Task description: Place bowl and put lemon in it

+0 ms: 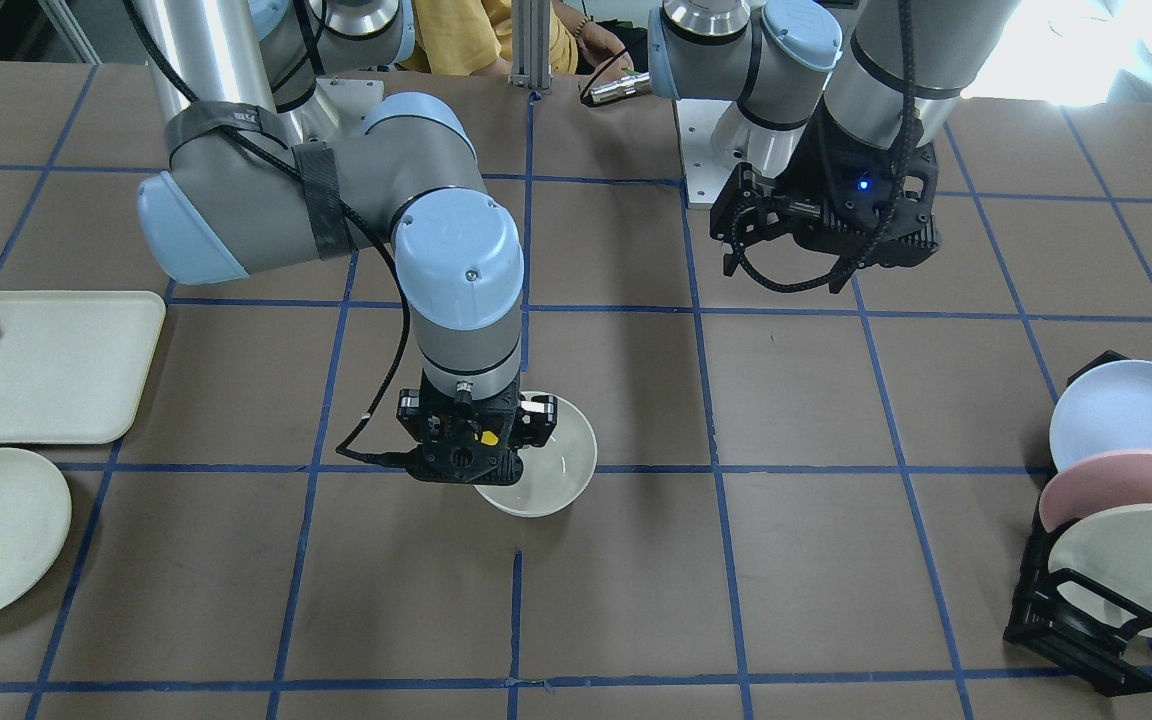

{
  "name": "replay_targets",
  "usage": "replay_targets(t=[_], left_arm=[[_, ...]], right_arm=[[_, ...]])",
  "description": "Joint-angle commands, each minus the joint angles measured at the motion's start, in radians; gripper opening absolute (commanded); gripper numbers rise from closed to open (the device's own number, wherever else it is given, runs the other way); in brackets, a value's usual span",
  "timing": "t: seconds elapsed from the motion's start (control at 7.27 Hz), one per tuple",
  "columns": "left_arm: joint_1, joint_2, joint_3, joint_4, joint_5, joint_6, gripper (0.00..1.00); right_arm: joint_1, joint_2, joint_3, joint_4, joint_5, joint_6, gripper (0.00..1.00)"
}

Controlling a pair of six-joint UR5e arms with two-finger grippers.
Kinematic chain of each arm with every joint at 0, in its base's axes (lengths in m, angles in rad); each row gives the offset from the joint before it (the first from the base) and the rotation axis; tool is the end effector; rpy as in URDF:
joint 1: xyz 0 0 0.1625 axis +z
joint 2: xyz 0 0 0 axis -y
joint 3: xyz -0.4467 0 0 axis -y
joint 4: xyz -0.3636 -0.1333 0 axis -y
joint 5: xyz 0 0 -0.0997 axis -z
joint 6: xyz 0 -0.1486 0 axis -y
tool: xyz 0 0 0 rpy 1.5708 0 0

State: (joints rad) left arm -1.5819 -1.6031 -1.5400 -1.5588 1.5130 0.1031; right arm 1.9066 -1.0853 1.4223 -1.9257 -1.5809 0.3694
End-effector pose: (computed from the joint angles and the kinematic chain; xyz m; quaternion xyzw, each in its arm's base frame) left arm -0.1472 -0.4777 0.4611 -0.0572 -0.9979 0.0066 0.0286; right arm 0.3399 -0.5740 0.2906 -0.0168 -0.9998 0.0101 0.0016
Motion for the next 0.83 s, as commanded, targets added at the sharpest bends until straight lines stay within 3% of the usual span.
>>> replay_targets(t=[0.0,0.41,0.69], left_arm=[[-0.001,-0.011,0.018,-0.004,-0.001,-0.081,1.0],[-0.001,-0.006,0.024,-0.029,0.03,-0.083,1.0],[-0.001,-0.021,0.035,-0.029,0.032,-0.08,1.0]], right_arm=[[0.028,0.06,0.001,-0.112,0.024,0.002,0.0],[0.028,0.099,0.001,-0.17,0.024,-0.001,0.04],[0.031,0.108,0.012,-0.167,0.035,0.003,0.12]])
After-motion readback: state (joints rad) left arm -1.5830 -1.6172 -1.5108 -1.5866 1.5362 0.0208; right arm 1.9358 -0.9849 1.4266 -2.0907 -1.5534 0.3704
